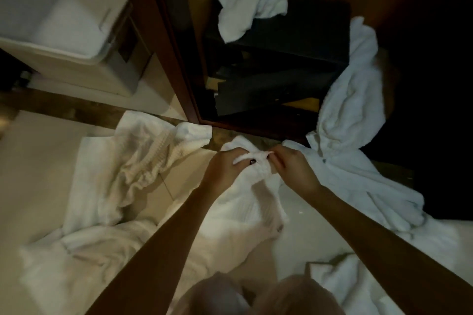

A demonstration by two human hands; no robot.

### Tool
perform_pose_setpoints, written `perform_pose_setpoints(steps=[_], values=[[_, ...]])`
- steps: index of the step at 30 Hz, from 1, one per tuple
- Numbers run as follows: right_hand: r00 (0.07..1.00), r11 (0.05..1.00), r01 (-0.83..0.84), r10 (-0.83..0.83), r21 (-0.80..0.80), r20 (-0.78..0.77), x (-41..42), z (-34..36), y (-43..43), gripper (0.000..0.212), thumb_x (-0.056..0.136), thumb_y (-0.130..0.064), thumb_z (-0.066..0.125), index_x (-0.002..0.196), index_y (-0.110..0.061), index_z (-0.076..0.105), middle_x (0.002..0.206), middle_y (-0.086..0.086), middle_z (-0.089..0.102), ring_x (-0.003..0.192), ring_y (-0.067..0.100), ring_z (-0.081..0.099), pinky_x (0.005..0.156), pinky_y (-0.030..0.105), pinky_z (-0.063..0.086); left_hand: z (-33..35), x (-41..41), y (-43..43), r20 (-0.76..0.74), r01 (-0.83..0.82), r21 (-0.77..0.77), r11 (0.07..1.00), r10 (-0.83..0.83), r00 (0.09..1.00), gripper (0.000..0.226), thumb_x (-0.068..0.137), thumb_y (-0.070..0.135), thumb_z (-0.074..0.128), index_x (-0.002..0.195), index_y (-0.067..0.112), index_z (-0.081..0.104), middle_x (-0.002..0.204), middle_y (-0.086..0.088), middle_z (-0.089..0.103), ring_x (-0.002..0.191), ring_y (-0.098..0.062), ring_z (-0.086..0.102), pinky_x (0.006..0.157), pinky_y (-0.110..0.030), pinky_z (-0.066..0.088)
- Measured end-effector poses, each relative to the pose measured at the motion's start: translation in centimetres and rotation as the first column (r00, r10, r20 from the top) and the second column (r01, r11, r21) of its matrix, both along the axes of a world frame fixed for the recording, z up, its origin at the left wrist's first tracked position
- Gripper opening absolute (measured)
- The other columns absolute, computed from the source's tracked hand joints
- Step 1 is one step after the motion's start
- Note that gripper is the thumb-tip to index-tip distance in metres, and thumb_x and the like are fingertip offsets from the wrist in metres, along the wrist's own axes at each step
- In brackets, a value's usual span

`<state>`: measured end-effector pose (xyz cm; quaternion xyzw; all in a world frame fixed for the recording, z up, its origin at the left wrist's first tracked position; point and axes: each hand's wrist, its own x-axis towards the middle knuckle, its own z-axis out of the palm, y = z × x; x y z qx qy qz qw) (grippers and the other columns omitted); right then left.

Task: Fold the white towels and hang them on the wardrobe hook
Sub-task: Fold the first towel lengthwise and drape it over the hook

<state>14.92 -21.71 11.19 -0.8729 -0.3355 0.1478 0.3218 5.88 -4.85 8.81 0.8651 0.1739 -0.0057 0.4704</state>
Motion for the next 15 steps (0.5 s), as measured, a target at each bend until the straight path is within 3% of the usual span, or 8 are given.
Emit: perform_pose_setpoints(steps=[2, 5, 8, 9, 12, 15], values=[[0.998, 0.999, 0.022, -0.020, 0.035, -0.055, -0.1, 5.3, 0.4, 0.016, 0.098, -0.009, 0.051, 0.096, -0.003, 0.065, 0.081, 0.005, 0.065, 0.073, 0.014, 0.059, 0.063, 0.017, 0.034, 6.2, 0.0, 0.7, -0.027, -0.008, -0.029, 1.000, 0.007, 1.000, 0.027, 0.092, 0.029, 0.059, 0.112, 0.013, 0.069, 0.111, -0.009, 0.069, 0.105, -0.021, 0.061, 0.089, -0.024, 0.042], [0.995, 0.995, 0.044, -0.036, 0.088, -0.097, -0.1, 13.9, 1.1, 0.015, 0.100, -0.013, 0.049, 0.097, -0.007, 0.062, 0.077, 0.007, 0.065, 0.068, 0.016, 0.060, 0.060, 0.017, 0.039, 15.3, 0.0, 1.3, 0.186, 0.003, -0.006, 1.000, -0.002, 0.982, 0.030, 0.097, 0.025, 0.052, 0.099, 0.000, 0.069, 0.093, -0.016, 0.070, 0.087, -0.018, 0.067, 0.080, -0.018, 0.045], [0.989, 0.982, 0.088, -0.067, 0.166, -0.130, 0.1, 23.0, 1.6, 0.015, 0.101, -0.022, 0.047, 0.091, -0.019, 0.058, 0.072, -0.002, 0.062, 0.065, 0.004, 0.058, 0.057, 0.015, 0.040, 25.5, 0.3, 1.5, 0.184, -0.016, -0.184, 0.983, 0.050, 0.982, 0.007, 0.095, 0.014, 0.057, 0.090, 0.011, 0.061, 0.083, 0.002, 0.063, 0.080, -0.001, 0.059, 0.078, -0.017, 0.044], [0.986, 0.976, 0.099, -0.071, 0.194, -0.149, 0.1, 26.1, 1.6, 0.014, 0.100, -0.026, 0.048, 0.090, -0.025, 0.056, 0.071, -0.007, 0.061, 0.065, 0.002, 0.059, 0.057, 0.013, 0.040, 28.9, 0.5, 1.4, 0.177, -0.035, -0.233, 0.972, 0.078, 0.981, 0.009, 0.096, 0.014, 0.056, 0.087, 0.015, 0.059, 0.080, 0.006, 0.061, 0.079, -0.001, 0.057, 0.078, -0.019, 0.044], [0.979, 0.965, 0.107, -0.060, 0.238, -0.197, 0.6, 35.8, 1.4, 0.009, 0.090, -0.038, 0.063, 0.090, -0.039, 0.054, 0.078, -0.014, 0.064, 0.075, -0.002, 0.061, 0.060, 0.011, 0.044, 39.5, 1.6, 1.1, 0.228, 0.012, -0.282, 0.959, 0.055, 0.972, 0.018, 0.098, 0.017, 0.052, 0.081, 0.023, 0.055, 0.076, 0.010, 0.058, 0.076, 0.000, 0.056, 0.074, -0.019, 0.044], [0.977, 0.980, 0.087, -0.049, 0.179, -0.208, 1.6, 44.5, 0.7, 0.021, 0.084, -0.032, 0.072, 0.095, -0.037, 0.055, 0.086, -0.022, 0.060, 0.086, -0.004, 0.060, 0.062, 0.007, 0.044, 50.0, 2.8, 0.9, 0.307, 0.013, -0.256, 0.967, 0.069, 0.949, 0.016, 0.100, 0.015, 0.046, 0.086, 0.012, 0.053, 0.079, 0.002, 0.054, 0.079, -0.008, 0.053, 0.068, -0.016, 0.040]])
